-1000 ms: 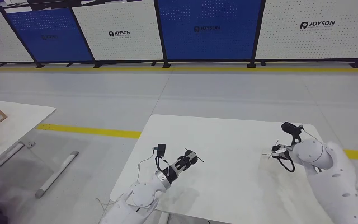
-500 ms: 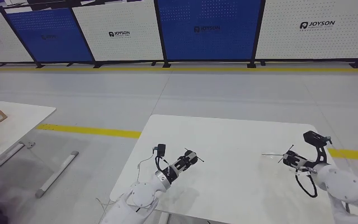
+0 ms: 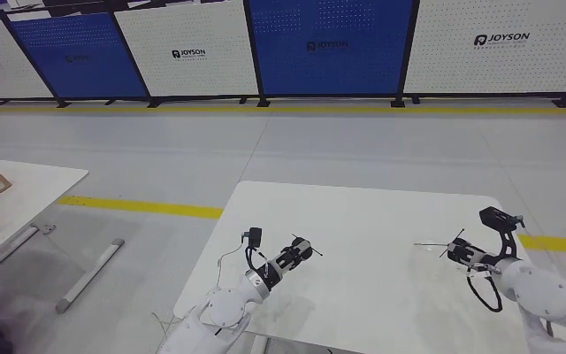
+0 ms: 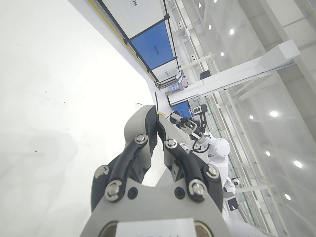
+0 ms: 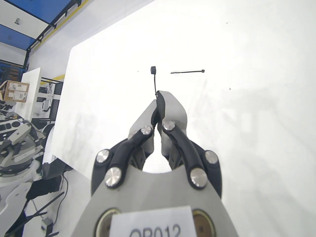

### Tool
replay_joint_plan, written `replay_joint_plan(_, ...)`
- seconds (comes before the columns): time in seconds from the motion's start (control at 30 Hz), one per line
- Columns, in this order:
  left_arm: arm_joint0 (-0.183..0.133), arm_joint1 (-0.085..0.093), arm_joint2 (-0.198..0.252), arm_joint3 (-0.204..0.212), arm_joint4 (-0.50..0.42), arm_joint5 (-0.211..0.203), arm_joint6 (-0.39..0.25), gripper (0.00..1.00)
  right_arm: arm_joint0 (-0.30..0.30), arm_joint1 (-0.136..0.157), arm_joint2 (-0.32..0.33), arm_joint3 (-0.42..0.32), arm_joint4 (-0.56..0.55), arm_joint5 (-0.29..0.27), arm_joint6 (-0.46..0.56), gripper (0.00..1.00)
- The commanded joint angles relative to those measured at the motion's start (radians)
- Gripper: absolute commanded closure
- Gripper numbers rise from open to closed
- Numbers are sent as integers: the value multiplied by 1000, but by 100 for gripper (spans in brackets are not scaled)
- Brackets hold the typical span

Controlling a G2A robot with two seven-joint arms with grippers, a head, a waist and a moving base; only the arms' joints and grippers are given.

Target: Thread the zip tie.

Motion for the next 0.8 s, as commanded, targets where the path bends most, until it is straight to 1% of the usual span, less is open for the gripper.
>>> replay_joint_plan(0.0,0,0,0,0,0,0,0,100,0,0,0,0,0,0,0,100)
replay_joint_plan(0.1,0,0,0,0,0,0,0,100,0,0,0,0,0,0,0,100)
replay_joint_plan(0.13,0,0,0,0,0,0,0,100,-2,-1,3,0,8,-1,-16,100)
replay_joint_plan(0.2,0,0,0,0,0,0,0,100,-12,-3,17,4,53,-24,-67,100)
replay_joint_plan(0.23,0,0,0,0,0,0,0,100,-23,-4,27,2,87,-49,-92,100)
replay_joint_plan(0.27,0,0,0,0,0,0,0,100,-45,-4,43,-3,143,-91,-115,100)
replay_joint_plan(0.3,0,0,0,0,0,0,0,100,-63,-4,59,-9,176,-114,-135,100)
replay_joint_plan(0.33,0,0,0,0,0,0,0,100,-85,-5,69,-22,206,-136,-156,100)
replay_joint_plan(0.37,0,0,0,0,0,0,0,100,-119,-6,80,-45,245,-165,-181,100)
replay_joint_plan(0.43,0,0,0,0,0,0,0,100,-171,-7,86,-77,273,-199,-222,100)
replay_joint_plan(0.5,0,0,0,0,0,0,0,100,-222,-11,68,-110,273,-214,-280,100)
replay_joint_plan(0.53,0,0,0,0,0,0,0,100,-234,-13,55,-115,274,-219,-294,100)
replay_joint_plan(0.57,0,0,0,0,0,0,0,100,-238,-14,42,-113,269,-217,-308,100)
replay_joint_plan(0.6,0,0,0,0,0,0,0,100,-230,-18,32,-97,274,-196,-351,100)
replay_joint_plan(0.77,0,0,0,0,0,0,0,100,-230,-18,32,-97,274,-196,-351,100)
